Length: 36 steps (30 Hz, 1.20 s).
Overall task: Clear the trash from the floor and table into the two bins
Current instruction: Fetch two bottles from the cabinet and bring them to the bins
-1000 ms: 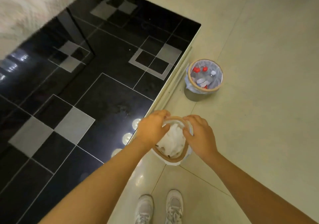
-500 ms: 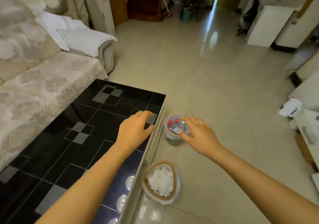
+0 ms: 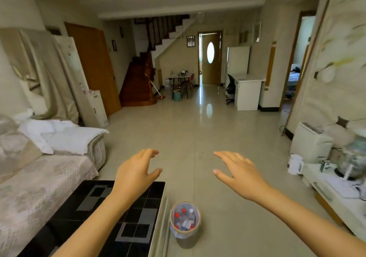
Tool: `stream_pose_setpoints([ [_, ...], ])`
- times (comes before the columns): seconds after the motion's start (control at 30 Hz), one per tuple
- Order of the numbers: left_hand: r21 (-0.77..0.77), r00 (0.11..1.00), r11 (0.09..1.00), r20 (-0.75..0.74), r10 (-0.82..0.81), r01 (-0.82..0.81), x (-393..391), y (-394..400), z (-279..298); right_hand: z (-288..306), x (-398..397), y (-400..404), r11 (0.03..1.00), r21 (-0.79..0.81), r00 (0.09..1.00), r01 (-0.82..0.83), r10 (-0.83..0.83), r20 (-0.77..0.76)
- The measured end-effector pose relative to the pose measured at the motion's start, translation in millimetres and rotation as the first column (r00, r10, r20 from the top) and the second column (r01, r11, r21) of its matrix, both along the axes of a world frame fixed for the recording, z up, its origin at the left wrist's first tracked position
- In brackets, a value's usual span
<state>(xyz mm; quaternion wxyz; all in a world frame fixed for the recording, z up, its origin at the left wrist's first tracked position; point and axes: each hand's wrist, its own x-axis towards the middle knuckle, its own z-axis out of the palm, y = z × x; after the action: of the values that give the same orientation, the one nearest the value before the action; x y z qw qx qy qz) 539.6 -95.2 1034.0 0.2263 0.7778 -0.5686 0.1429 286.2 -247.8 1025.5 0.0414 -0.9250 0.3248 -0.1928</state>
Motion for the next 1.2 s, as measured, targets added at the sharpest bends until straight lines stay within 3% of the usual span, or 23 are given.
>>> stream_pose_setpoints([
  [0.27,-0.007,0.996,1.0,0.084,-0.025,0.025,-53,-121,17,30,-86,-115,0.996,0.065,0.998,0.062,-0.061,-0.004],
  [0.6,0.018,0.999,1.0,-0.027,0.017,-0.016,-112,-265,-2,34,-162,-267,0.988,0.132,0.997,0.081,-0.079,-0.018],
  [0.83,0.07,0.999,0.997,0.025,0.029,-0.031,-97,-340,-9,18,-136,-353,0.989,0.146,0.999,0.03,-0.028,-0.016],
  [1.2,0.136,0.996,0.989,0.077,0.054,-0.065,10,-479,3,14,-32,-502,0.995,0.087,0.996,-0.054,0.06,-0.065],
])
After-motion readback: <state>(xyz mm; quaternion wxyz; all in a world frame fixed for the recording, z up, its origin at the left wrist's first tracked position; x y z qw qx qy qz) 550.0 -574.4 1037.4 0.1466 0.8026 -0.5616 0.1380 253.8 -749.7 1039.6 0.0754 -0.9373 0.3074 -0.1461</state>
